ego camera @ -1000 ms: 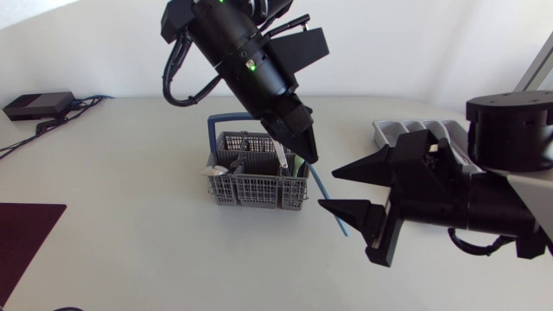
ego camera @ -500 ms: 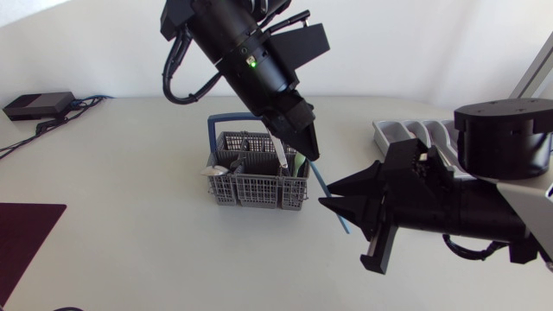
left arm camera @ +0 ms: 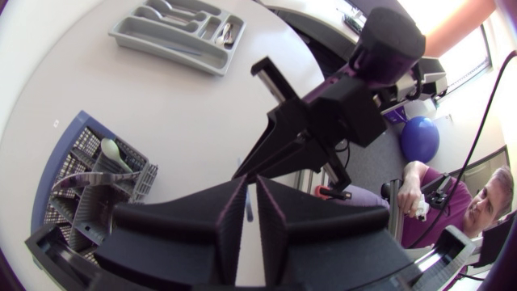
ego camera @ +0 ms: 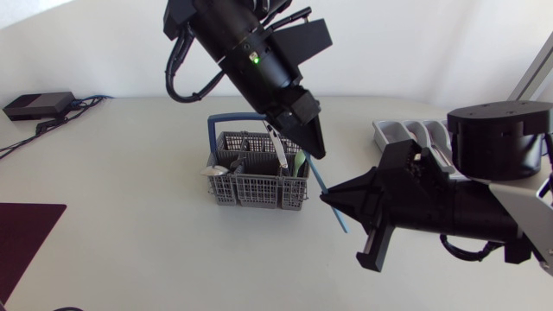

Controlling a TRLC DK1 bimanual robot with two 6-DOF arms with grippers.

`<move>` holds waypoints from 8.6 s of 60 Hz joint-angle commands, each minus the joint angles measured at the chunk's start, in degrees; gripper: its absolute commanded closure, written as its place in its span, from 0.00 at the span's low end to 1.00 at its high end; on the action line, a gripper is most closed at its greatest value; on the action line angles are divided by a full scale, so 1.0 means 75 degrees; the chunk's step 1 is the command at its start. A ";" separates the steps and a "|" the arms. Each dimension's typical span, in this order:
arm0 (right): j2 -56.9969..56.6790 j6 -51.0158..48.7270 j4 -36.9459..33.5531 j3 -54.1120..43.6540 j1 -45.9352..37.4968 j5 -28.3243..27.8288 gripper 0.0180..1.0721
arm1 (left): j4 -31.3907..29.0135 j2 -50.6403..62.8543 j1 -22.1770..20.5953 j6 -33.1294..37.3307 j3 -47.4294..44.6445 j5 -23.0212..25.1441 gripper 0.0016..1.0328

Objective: Sort the cutlery from the basket into the organizer compartments.

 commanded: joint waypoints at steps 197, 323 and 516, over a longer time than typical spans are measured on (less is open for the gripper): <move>0.3258 -0.0614 0.0697 0.0787 -0.5305 0.1071 0.17 | 0.8067 -0.5087 0.0102 0.0721 -0.7684 -0.6221 0.33; 0.3258 -0.0180 0.0076 0.0857 -0.1965 0.2395 0.16 | 1.6071 -0.2977 0.1602 0.8046 -1.2043 -0.4193 0.77; -0.0445 -0.0051 0.0111 -0.0045 -0.1450 0.0860 0.16 | -0.0640 -0.0165 -0.1656 0.7460 0.1796 -0.6115 0.97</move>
